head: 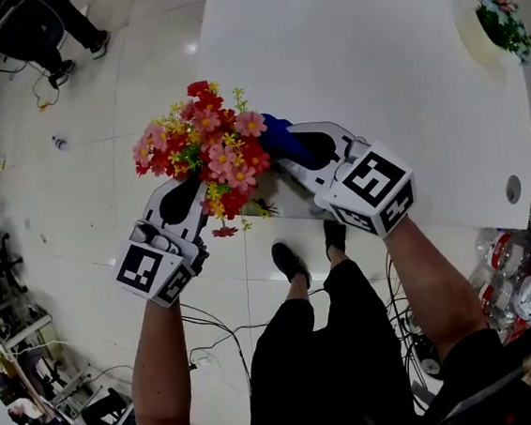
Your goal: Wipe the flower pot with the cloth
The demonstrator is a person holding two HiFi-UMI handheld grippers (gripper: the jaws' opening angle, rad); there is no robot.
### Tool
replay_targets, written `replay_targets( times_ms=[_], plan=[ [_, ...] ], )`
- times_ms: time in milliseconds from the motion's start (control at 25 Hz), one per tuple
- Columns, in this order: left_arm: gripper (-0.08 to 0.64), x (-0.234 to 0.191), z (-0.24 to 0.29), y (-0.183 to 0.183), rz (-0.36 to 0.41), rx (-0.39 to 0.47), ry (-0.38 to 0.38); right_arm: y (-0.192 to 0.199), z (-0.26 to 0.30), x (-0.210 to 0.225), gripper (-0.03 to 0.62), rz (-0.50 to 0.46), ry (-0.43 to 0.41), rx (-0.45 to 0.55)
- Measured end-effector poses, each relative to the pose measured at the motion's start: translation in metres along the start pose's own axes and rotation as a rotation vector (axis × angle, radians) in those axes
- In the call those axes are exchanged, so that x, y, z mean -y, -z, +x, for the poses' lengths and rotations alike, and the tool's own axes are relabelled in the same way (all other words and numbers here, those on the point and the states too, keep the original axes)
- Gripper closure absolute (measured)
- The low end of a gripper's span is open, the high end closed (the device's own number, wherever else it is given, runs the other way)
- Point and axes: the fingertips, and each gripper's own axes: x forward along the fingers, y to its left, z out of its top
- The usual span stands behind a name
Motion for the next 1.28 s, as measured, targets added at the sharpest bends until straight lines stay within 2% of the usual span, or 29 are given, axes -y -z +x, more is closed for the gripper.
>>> replay_targets(
  times_ms=[120, 320, 640, 720, 840, 920, 1000, 1160, 1280],
  plan=[
    [0.56, 0.001, 0.001, 0.002, 0.019, -0.019, 0.015, 0.007, -0.008, -0.012, 0.514, 0.0, 0.012, -0.005],
    [0.56, 0.001, 0.002, 0.0, 0.003, -0.008, 0.024, 0.01, -0.015, -0.032, 0.514, -0.004, 0.004, -0.015],
    [0.56, 0.002, 0.0, 0.001, -0.007, -0.022, 0.032, 0.021, -0.019, -0.067, 0.514, 0.019, -0.079, -0.026],
    [0.56, 0.003, 0.0, 0.002, -0.01, -0.029, 0.032, 0.018, -0.029, -0.056, 0.514, 0.069, -0.065, 0.008],
    [0.56, 0.004, -0.001, 0.003, 0.004, -0.037, 0.036, 0.004, -0.046, -0.011, 0.514, 0.132, 0.028, 0.077],
    [0.56, 0.004, -0.002, 0.003, 0.008, -0.039, 0.035, -0.004, -0.047, 0.02, 0.514, 0.133, 0.09, 0.083],
    [0.56, 0.003, -0.001, 0.002, 0.004, -0.036, 0.027, -0.011, -0.039, 0.038, 0.514, 0.118, 0.117, 0.076],
    [0.56, 0.003, -0.001, 0.003, -0.012, -0.036, 0.015, -0.019, -0.01, 0.041, 0.514, 0.079, 0.077, 0.052],
    [0.56, 0.004, -0.001, 0.0, -0.025, -0.027, 0.01, -0.019, 0.008, 0.025, 0.514, 0.041, -0.029, 0.043]
  ],
)
